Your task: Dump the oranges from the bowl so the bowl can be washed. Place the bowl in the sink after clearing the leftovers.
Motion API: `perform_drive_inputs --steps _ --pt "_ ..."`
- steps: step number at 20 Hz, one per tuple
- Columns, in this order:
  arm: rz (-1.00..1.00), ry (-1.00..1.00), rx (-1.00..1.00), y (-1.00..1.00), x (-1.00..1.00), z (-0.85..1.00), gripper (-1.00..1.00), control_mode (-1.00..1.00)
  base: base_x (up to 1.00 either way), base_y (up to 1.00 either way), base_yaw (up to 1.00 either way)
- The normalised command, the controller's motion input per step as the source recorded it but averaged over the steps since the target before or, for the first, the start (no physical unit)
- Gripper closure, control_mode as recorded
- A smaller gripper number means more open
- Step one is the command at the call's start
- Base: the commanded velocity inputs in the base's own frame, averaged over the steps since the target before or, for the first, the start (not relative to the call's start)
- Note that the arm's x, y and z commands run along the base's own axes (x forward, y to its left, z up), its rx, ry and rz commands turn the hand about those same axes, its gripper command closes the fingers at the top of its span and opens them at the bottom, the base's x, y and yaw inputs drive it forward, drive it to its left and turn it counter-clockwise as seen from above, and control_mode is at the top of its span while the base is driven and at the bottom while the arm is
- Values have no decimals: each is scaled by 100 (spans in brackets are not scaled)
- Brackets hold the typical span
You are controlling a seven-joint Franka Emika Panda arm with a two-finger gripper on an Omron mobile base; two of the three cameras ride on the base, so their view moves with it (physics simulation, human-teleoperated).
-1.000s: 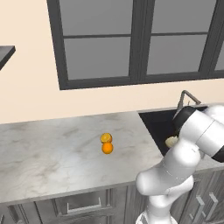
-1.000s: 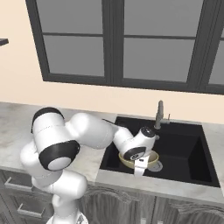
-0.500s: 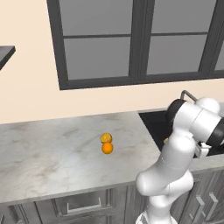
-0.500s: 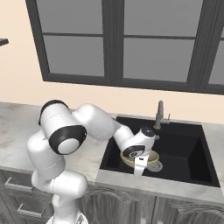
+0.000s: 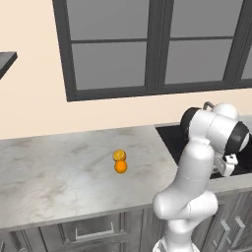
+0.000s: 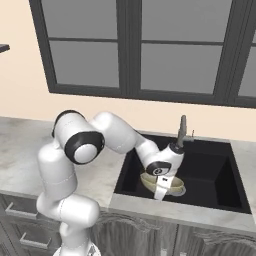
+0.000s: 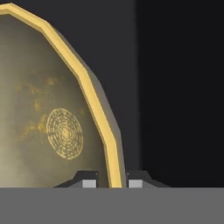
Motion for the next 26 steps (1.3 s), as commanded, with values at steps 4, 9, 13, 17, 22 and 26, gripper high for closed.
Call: perform_drive_inputs --steps 4,9,13,17,22,26 --pt "-3 -6 0 0 -20 28 -100 -100 0 0 0" --pt "-6 -14 -1 17 -43 97 -100 -100 0 0 0" --pt "-1 -27 -7 51 -58 100 -100 -100 0 0 0" --pt "0 -34 -13 62 -65 100 -100 -100 0 0 0" --pt "0 -31 -13 72 -78 100 -100 -100 0 0 0" --pt "0 -31 -17 91 -68 100 -100 -100 0 0 0"
